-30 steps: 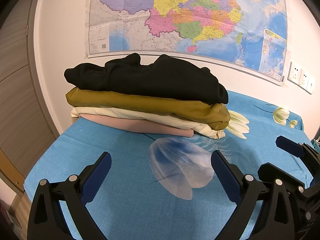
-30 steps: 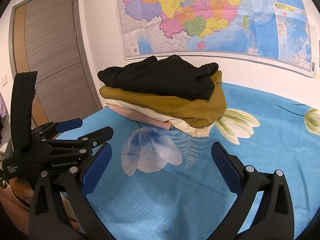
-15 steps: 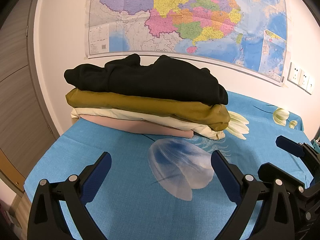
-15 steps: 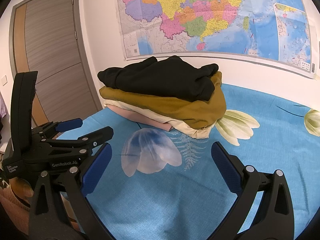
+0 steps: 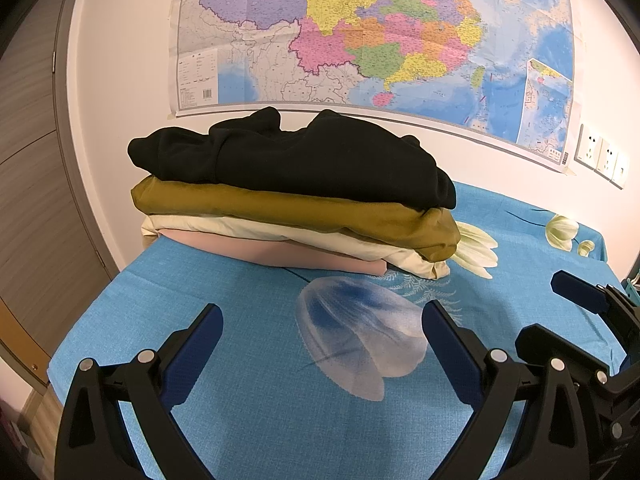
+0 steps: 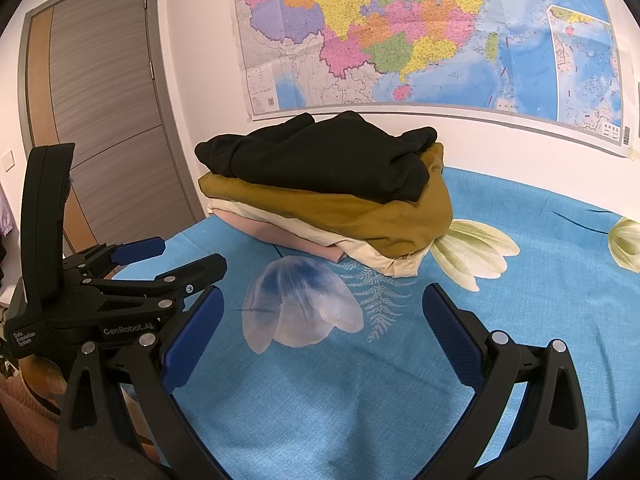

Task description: Fold large clothes

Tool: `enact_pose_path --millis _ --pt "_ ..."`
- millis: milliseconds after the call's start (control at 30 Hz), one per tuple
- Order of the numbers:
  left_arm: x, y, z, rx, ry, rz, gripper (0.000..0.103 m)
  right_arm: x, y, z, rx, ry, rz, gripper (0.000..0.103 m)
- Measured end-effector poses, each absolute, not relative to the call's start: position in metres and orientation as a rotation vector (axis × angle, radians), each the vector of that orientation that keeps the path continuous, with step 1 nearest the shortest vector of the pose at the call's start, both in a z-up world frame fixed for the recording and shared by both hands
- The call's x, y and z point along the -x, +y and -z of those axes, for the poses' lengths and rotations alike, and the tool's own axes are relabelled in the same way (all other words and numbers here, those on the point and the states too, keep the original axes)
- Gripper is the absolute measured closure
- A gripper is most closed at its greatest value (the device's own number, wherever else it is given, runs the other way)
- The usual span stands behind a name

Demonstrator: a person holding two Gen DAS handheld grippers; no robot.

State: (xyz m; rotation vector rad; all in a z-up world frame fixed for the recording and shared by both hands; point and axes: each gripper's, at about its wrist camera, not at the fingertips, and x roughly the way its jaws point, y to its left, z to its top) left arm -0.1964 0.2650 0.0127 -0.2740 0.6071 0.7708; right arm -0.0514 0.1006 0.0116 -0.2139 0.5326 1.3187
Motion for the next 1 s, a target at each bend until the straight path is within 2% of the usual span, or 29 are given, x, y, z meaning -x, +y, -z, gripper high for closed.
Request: enact_pose_path --millis 1000 --pt "0.1954 0.2630 -0.0098 0.253 0.598 -0.755 0.007 0.0494 0.1026 -0.0098 0.217 0.542 -1.307 0.005"
